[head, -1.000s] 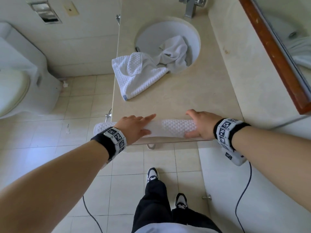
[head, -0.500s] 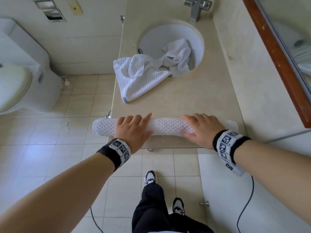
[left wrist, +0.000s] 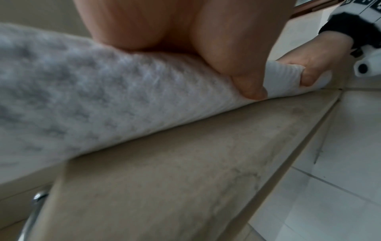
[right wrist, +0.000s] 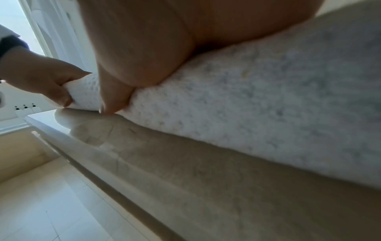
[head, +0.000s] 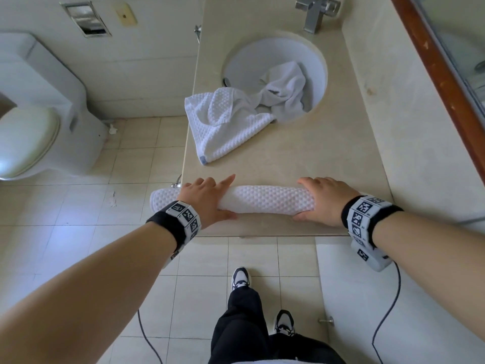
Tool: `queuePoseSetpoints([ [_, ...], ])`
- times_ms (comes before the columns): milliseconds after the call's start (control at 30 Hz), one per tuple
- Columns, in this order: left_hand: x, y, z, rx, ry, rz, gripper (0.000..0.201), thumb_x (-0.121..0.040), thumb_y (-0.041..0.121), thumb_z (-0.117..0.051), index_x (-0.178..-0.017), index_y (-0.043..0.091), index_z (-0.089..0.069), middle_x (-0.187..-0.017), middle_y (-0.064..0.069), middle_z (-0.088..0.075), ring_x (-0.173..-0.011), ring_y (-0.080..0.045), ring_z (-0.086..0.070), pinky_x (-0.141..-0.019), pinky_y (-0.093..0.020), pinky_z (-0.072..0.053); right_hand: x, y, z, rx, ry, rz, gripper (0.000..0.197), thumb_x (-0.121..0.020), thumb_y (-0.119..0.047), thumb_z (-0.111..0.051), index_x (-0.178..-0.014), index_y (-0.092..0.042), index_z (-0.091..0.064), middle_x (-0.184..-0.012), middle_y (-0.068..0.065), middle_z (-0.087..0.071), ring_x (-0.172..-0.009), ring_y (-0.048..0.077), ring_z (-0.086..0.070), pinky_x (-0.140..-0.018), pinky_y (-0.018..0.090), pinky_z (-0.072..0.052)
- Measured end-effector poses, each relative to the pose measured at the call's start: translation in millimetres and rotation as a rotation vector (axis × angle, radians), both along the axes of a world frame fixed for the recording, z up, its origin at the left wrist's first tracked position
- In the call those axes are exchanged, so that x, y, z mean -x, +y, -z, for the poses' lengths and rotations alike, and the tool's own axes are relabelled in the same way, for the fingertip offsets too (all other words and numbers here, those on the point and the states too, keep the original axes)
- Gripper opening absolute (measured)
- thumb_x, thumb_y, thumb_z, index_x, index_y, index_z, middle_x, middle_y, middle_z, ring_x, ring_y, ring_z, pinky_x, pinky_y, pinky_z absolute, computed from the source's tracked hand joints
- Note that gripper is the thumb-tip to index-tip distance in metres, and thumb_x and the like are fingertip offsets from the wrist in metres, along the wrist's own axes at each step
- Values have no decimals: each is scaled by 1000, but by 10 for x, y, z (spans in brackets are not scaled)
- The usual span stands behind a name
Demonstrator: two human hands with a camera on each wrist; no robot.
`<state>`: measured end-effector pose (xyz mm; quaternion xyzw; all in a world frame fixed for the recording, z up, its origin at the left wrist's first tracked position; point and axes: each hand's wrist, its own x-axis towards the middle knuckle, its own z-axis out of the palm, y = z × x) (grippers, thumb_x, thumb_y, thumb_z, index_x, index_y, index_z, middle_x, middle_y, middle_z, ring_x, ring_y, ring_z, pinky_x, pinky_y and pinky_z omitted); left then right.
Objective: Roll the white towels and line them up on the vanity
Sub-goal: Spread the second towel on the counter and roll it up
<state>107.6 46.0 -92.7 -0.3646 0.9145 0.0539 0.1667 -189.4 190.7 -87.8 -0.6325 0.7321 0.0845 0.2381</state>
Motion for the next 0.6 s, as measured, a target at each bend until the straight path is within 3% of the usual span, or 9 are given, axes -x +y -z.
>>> queuePoseSetpoints([
  [167,-236,-74,2,-6,-15,8,101,-67,94,-40,-151,41,-16,-122,0,-56,-113,-26,-54,-103,-45,-40,-208,-101,9,36,-30,-25,94,-65,-87,-56,-137,-31,-33,-128,-3,-54,-113,19,-52,-98,37,-44],
  [267,-382,-161,-2,5,7,36,98,-69,92,-41,-148,36,-26,-120,1,-57,-110,-26,-57,-105,-43,-38,-346,-189,5,45,-47,-9,87,-66,-85,-59,-130,-31,-36,-120,-5,-56,-104,15,-54,-90,34,-46],
  [433,-716,-561,5,6,41,85,93,-78,82,-44,-150,29,-23,-121,0,-55,-100,-24,-63,-96,-40,-43,-700,-519,-6,35,-10,35,75,-66,-83,-61,-118,-33,-38,-108,-9,-57,-89,12,-57,-78,31,-48],
  [600,-1256,-1438,-12,-16,48,158,97,-78,85,-42,-153,32,-11,-119,3,-55,-94,-21,-64,-90,-42,-43,-1367,-1165,-77,48,-13,107,85,-68,-79,-64,-131,-30,-35,-118,-6,-56,-97,15,-56,-80,32,-46],
])
